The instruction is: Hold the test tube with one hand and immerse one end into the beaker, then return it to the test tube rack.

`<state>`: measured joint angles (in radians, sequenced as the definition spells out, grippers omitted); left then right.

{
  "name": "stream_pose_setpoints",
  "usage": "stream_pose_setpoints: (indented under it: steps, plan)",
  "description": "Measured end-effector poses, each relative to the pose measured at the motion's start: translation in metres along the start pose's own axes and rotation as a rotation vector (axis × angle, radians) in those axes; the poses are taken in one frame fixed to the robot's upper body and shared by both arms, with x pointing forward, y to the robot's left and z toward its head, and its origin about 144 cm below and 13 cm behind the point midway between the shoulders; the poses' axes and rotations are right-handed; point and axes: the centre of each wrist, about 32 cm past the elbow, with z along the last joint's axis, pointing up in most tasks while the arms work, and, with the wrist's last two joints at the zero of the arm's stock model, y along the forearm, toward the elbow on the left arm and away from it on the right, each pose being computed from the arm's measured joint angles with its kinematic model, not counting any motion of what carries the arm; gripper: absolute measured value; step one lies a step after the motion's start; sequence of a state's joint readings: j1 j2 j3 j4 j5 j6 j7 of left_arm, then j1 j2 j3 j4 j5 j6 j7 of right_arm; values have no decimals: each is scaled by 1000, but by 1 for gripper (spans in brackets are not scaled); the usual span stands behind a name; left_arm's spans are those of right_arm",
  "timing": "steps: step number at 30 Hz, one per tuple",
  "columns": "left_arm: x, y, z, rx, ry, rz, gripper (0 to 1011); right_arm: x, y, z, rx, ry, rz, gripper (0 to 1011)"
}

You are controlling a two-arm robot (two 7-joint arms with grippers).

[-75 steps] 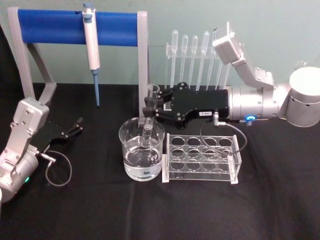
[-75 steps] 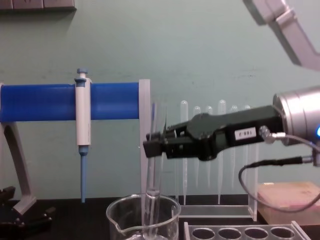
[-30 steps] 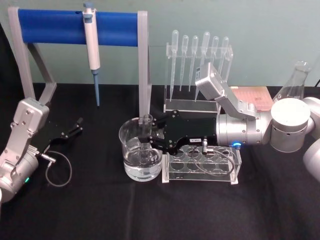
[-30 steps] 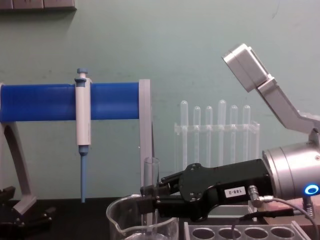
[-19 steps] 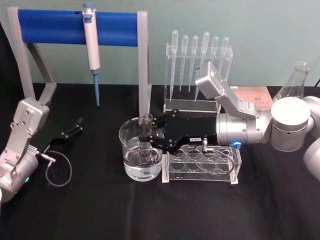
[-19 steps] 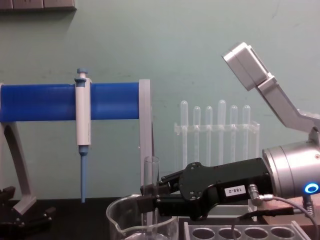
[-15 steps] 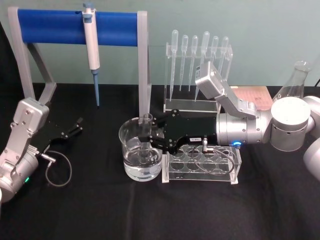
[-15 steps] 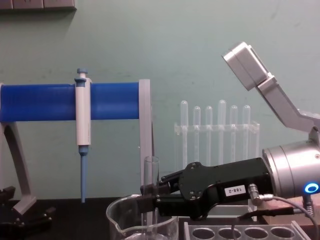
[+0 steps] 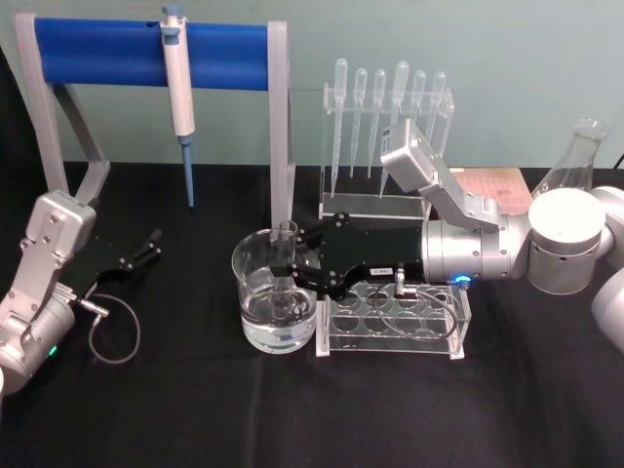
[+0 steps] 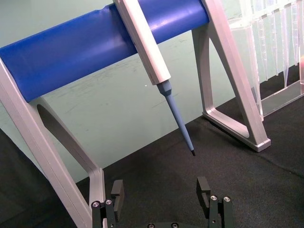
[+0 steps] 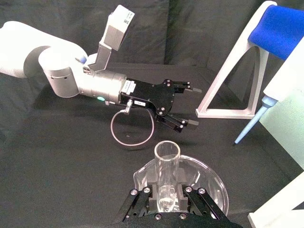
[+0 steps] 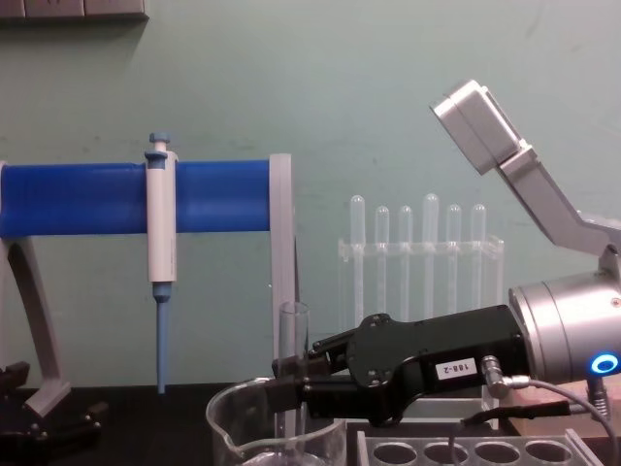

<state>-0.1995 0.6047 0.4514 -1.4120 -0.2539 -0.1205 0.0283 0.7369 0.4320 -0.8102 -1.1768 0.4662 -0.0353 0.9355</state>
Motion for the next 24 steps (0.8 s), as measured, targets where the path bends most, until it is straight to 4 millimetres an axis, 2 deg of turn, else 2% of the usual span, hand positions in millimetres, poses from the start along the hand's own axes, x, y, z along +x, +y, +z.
stream_pose_setpoints:
  steps: [24]
  plan:
    - [0,0,0,0,0,0,1000,0,0,0,0,0,1,233]
